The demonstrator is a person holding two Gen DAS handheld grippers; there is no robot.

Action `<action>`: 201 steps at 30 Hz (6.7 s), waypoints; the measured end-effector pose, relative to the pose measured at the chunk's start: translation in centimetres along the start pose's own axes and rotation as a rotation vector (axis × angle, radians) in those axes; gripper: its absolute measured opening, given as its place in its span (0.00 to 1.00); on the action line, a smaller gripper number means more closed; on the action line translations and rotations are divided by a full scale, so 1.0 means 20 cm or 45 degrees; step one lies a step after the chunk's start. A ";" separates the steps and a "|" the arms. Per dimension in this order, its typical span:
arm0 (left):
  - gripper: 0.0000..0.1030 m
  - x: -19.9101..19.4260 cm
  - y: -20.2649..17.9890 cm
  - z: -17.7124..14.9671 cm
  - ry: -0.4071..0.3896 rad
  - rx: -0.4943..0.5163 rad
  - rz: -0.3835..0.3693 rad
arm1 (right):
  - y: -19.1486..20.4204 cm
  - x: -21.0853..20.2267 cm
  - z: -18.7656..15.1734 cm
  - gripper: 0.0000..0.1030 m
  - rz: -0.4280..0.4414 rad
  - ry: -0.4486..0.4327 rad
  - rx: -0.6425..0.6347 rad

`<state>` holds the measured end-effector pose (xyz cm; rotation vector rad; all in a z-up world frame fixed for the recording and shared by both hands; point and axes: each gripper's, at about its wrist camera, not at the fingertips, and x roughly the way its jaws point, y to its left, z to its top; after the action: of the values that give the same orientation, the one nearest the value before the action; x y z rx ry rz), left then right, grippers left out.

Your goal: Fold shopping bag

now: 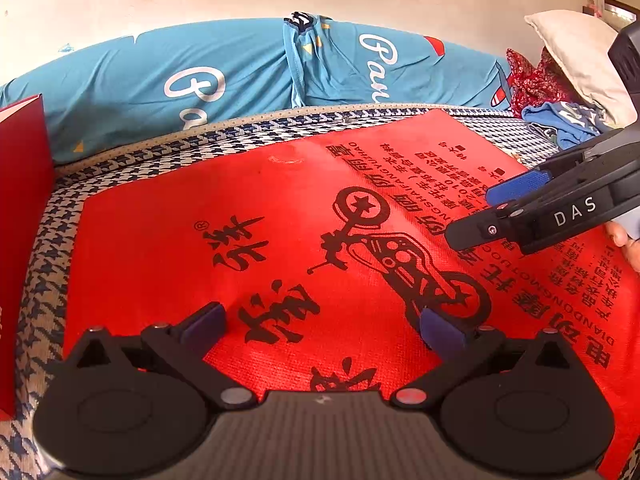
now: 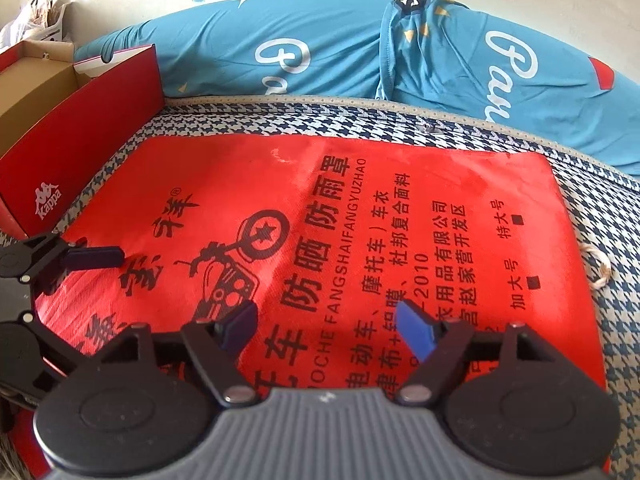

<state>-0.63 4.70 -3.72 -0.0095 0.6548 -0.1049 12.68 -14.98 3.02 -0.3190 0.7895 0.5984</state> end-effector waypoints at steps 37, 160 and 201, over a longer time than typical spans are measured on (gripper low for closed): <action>1.00 0.00 0.00 0.00 -0.001 -0.001 0.001 | -0.04 -0.02 -0.01 0.75 -0.040 0.017 0.047; 1.00 0.00 0.00 0.00 -0.001 0.001 -0.002 | 0.08 -0.21 -0.06 0.98 -0.039 -0.034 -0.080; 1.00 0.00 0.00 0.00 -0.002 0.001 -0.003 | 0.08 -0.21 -0.06 0.98 -0.050 -0.040 -0.079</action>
<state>-0.63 4.73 -3.71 -0.0092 0.6532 -0.1072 8.72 -15.89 5.37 -0.3806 0.7343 0.5902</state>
